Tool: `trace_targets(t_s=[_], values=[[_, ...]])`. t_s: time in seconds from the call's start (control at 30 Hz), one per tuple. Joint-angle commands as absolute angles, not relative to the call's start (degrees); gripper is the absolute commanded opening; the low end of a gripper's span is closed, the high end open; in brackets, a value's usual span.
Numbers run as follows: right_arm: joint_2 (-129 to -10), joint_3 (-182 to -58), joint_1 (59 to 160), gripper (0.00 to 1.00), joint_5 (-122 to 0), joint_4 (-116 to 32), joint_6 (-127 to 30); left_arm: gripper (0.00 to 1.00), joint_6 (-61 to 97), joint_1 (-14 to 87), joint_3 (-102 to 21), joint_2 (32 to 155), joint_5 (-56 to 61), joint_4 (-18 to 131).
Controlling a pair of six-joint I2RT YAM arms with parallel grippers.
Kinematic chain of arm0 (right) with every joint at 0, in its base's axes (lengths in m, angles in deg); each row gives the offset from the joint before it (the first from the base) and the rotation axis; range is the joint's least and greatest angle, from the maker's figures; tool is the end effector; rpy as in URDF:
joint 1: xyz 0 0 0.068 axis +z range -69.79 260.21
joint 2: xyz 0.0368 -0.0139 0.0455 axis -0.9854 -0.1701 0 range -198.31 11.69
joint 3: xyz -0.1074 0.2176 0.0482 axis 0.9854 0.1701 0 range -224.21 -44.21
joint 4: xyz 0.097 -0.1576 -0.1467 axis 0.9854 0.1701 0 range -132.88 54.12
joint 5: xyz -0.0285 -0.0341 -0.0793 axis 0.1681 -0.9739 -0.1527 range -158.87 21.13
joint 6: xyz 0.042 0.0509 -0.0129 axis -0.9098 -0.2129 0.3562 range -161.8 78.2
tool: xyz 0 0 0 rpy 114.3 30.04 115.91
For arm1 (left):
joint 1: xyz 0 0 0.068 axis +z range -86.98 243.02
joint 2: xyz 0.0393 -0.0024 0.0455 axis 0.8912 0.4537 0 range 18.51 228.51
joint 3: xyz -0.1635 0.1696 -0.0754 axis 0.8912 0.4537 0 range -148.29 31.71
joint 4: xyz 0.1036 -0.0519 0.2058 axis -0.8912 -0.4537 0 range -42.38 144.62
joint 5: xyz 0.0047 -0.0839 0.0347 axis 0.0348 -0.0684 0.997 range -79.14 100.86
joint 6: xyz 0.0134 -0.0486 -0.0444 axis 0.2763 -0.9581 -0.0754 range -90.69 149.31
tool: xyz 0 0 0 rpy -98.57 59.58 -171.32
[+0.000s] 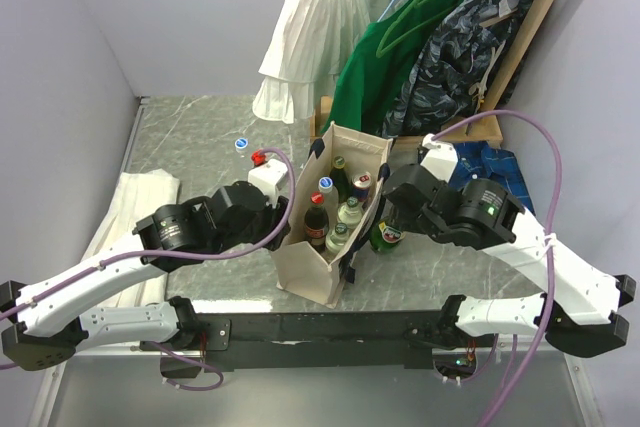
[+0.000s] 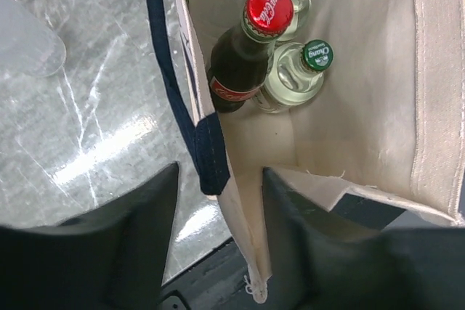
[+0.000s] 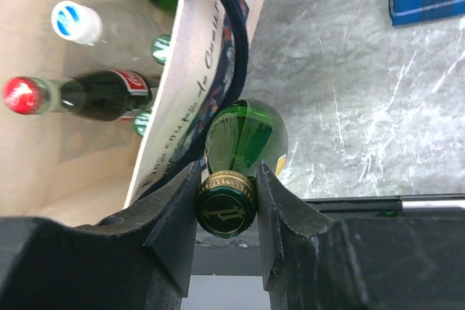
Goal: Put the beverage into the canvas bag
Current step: Pick up the drink from the center of the board, then place the drink in the canvas bag.
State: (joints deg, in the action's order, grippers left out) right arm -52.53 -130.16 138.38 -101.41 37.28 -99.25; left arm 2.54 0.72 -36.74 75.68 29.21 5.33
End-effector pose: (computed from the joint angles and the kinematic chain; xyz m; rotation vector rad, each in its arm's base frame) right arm 0.1084 0.1200 0.3623 0.1808 2.3744 0.1988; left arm 0.1040 -0.1617 0.3377 0.5145 2.1827 -0.5071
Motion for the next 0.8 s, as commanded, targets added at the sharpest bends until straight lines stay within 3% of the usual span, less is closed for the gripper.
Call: trace_targets(t_s=[0.0, 0.1, 0.27, 0.43, 0.77], values=[[-51.50, -136.49, 137.95, 0.00, -107.02, 39.47, -98.93, 0.41, 2.50, 0.44, -36.58, 75.73, 28.79, 5.67], [-51.41, -138.42, 137.78, 0.00, -107.11, 39.47, -97.88, 0.25, 2.41, 0.53, -36.85, 75.73, 28.96, 5.76], [-51.67, -140.88, 137.95, 0.00, -106.84, 39.56, -96.21, 0.18, 2.06, 0.53, -37.11, 75.64, 29.84, 5.49], [-51.59, -143.17, 137.86, 0.00, -106.76, 39.47, -94.63, 0.02, 1.71, 0.44, -37.55, 75.47, 30.63, 4.70], [-52.03, -150.02, 137.33, 0.00, -106.32, 39.56, -89.89, 0.01, 0.30, 0.53, -38.08, 74.24, 31.78, 3.47]])
